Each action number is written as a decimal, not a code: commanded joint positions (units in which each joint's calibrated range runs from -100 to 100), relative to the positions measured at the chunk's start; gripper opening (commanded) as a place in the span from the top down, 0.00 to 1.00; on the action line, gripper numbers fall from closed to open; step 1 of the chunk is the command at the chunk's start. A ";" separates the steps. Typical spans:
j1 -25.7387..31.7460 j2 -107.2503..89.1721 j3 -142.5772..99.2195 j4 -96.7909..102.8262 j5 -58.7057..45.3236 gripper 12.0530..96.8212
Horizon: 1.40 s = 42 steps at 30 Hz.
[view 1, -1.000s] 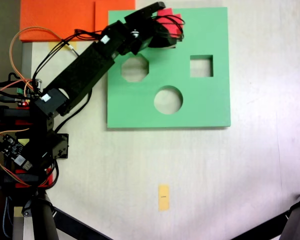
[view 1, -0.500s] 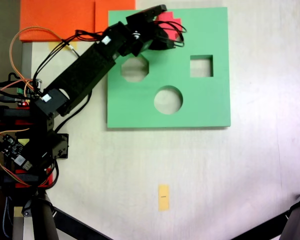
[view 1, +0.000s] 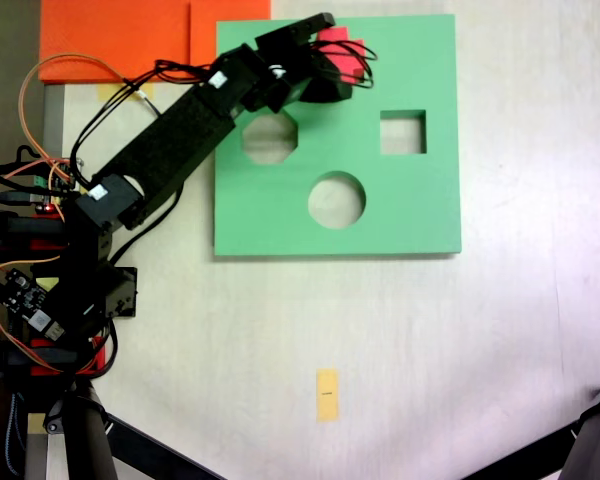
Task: Put the cross columnar block into the corresponding hole
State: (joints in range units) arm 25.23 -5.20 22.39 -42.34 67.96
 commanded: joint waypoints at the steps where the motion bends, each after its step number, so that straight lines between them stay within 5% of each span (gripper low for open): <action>1: -0.29 0.17 4.63 4.45 -0.24 0.52; 42: 0.59 1.29 16.19 1.85 -5.76 0.52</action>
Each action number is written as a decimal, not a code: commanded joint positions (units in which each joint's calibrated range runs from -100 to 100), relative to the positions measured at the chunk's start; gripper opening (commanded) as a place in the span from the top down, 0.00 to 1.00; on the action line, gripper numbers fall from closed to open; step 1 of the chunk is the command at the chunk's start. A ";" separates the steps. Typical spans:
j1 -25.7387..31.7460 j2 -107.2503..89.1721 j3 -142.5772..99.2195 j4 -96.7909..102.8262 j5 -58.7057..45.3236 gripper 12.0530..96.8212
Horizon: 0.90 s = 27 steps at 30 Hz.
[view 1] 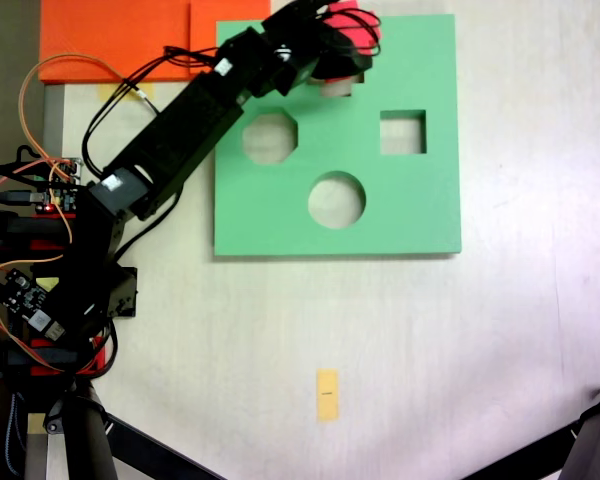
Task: Put the cross columnar block into the corresponding hole
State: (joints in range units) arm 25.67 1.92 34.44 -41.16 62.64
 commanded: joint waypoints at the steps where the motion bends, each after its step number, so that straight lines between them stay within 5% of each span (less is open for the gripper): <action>1: 0.15 -5.83 4.14 0.48 -0.44 0.52; 27: -2.88 -13.09 3.84 -15.02 -1.12 0.53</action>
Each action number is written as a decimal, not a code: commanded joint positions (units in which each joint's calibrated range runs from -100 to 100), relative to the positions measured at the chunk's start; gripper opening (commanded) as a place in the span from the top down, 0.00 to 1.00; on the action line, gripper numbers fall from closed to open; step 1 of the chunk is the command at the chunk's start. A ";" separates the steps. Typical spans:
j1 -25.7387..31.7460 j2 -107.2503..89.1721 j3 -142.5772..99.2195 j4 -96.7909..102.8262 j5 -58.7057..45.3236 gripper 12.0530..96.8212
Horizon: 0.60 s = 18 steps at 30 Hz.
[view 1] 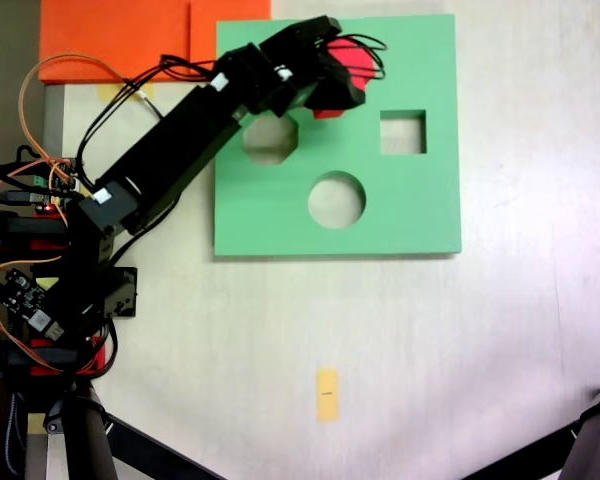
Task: Put the cross columnar block into the corresponding hole
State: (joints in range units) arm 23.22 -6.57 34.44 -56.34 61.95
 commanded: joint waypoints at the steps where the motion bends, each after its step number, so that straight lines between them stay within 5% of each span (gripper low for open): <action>1: -0.54 -4.05 3.84 0.44 -0.44 0.53; 18: -0.39 9.08 4.74 12.57 -1.27 0.53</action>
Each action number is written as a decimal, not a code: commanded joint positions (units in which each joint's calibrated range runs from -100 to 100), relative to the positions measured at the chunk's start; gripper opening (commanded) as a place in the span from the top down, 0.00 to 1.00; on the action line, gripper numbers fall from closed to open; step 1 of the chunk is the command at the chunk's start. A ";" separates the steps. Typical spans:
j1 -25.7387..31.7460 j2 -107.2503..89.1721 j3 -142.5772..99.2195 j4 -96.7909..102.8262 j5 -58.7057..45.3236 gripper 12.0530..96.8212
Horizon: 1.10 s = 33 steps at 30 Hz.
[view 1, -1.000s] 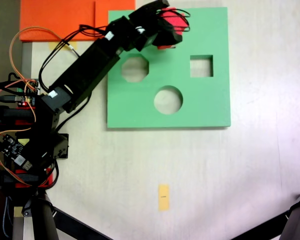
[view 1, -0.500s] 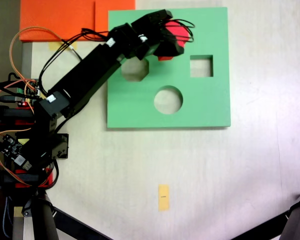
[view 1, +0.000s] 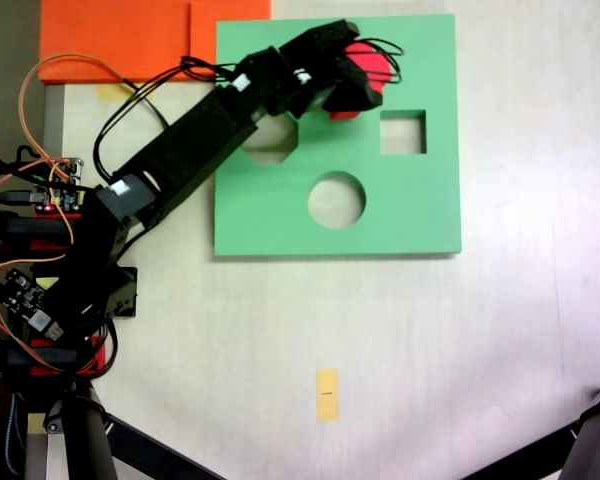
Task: Put the cross columnar block into the corresponding hole
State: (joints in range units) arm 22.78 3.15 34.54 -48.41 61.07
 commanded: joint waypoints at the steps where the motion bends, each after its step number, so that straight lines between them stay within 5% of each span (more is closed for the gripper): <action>1: 0.24 -0.63 4.64 4.26 -0.34 0.53; 18: 2.34 -0.07 4.14 -16.83 7.18 0.55; 33: 4.40 19.20 17.40 -10.96 9.87 0.56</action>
State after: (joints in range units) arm 26.45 20.79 50.42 -61.63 69.96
